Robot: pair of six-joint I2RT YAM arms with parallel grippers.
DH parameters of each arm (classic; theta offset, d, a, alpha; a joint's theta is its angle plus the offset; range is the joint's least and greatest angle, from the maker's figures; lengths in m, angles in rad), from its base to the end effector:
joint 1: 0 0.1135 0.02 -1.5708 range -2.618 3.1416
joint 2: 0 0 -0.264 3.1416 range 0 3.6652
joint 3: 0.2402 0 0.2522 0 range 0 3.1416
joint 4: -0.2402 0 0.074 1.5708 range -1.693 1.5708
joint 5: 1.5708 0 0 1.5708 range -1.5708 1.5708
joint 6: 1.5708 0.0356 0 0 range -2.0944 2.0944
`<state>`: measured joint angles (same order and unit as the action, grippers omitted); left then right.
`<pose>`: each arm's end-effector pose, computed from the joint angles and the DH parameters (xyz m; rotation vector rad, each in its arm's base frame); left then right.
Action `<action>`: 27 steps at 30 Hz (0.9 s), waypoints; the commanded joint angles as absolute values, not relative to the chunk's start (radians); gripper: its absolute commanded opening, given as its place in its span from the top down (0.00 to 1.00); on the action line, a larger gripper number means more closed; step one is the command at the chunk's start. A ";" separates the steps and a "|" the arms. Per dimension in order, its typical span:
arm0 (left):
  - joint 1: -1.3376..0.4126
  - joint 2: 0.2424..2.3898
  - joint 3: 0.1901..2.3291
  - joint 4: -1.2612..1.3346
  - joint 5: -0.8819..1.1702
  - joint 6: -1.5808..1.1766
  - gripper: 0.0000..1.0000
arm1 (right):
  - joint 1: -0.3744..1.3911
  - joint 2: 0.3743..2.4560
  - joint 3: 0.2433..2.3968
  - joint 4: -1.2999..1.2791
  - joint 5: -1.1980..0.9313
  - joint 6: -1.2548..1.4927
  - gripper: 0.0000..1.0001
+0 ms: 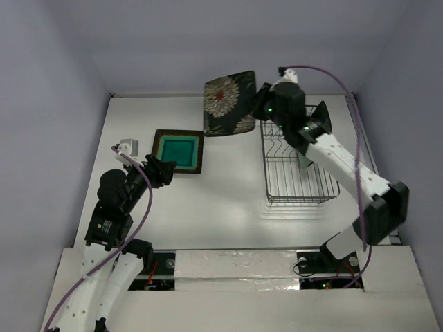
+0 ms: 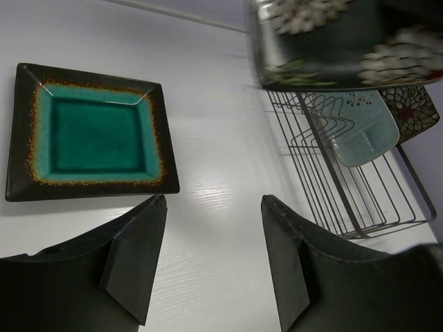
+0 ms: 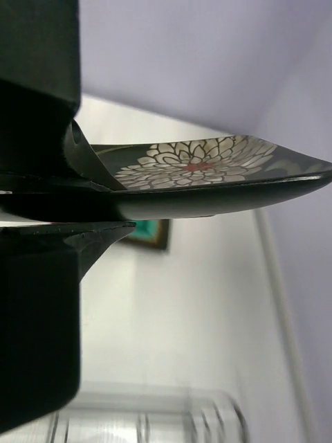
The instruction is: Unload the plates from the dish rack
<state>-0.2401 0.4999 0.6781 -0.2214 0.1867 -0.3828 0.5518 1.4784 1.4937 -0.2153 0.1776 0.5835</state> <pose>0.1224 -0.0368 0.3378 0.0298 1.6498 -0.6288 0.2984 0.1763 0.4184 0.1605 1.8088 0.6602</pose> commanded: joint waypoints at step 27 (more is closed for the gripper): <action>-0.235 0.486 0.673 -0.167 0.213 -0.390 0.46 | 0.792 2.233 1.790 0.321 0.117 1.183 1.00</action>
